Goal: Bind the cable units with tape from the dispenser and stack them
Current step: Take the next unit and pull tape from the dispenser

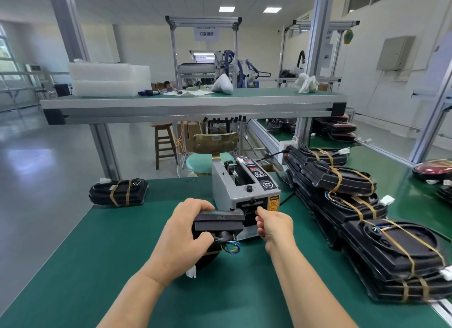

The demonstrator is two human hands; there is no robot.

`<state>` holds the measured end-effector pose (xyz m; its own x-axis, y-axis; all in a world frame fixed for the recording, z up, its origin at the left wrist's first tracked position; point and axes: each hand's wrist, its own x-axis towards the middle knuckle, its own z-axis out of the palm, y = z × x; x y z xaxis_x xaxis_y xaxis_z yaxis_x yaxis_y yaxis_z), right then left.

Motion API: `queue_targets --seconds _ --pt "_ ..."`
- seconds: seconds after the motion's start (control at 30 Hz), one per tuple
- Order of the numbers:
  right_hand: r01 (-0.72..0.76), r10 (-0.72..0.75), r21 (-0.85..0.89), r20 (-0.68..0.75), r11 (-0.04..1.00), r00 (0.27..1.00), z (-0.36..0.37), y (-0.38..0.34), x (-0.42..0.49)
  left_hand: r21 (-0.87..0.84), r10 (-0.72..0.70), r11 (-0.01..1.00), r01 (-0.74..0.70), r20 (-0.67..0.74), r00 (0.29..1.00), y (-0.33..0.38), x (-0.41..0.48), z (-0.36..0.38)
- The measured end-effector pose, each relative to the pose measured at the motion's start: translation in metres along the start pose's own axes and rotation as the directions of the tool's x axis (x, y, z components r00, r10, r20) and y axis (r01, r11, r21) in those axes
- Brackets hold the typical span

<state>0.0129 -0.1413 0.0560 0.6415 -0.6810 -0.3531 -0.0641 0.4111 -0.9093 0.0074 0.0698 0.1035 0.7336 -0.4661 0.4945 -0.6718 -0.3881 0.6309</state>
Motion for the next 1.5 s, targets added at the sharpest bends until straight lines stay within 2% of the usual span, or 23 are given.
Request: queue_targets --seconds 0.33,0.5,0.57,0.63,0.73,0.83,0.9,1.13,1.5 --pt "-0.044 0.041 -0.060 -0.041 0.997 0.998 0.010 -0.014 -0.006 -0.126 -0.042 0.991 0.040 -0.015 0.999 0.010 -0.003 0.008" --pt "0.006 -0.014 -0.154 -0.055 0.988 0.998 0.014 -0.013 -0.011 -0.182 -0.067 0.981 0.059 -0.042 0.997 0.009 -0.007 0.010" --pt "0.024 -0.028 -0.121 -0.035 0.992 0.999 0.012 -0.012 -0.015 -0.188 -0.075 0.980 0.062 -0.068 0.995 0.007 -0.008 0.010" --pt "0.041 -0.041 -0.010 -0.015 0.999 0.999 0.009 -0.015 -0.023 -0.201 -0.096 0.977 0.073 -0.108 0.990 0.004 -0.008 0.010" --pt "0.102 -0.118 0.168 0.087 0.981 0.989 0.008 -0.025 -0.052 -0.211 -0.119 0.974 0.080 -0.179 0.977 0.000 -0.006 0.013" --pt "0.167 -0.222 0.223 0.254 0.961 0.941 0.015 -0.025 -0.083 -0.234 -0.175 0.965 0.116 -0.253 0.952 0.001 -0.006 0.020" --pt "0.152 -0.225 0.238 0.317 0.959 0.921 0.022 -0.019 -0.098 -0.247 -0.208 0.960 0.134 -0.304 0.930 0.004 -0.005 0.023" --pt "0.229 -0.267 0.152 0.311 0.961 0.912 0.036 -0.002 -0.107 -0.324 -0.297 0.928 0.183 -0.349 0.889 0.007 -0.002 0.025" --pt "0.289 -0.298 0.076 0.298 0.954 0.907 0.040 0.004 -0.109 -0.350 -0.311 0.919 0.183 -0.355 0.882 0.001 -0.004 0.025"
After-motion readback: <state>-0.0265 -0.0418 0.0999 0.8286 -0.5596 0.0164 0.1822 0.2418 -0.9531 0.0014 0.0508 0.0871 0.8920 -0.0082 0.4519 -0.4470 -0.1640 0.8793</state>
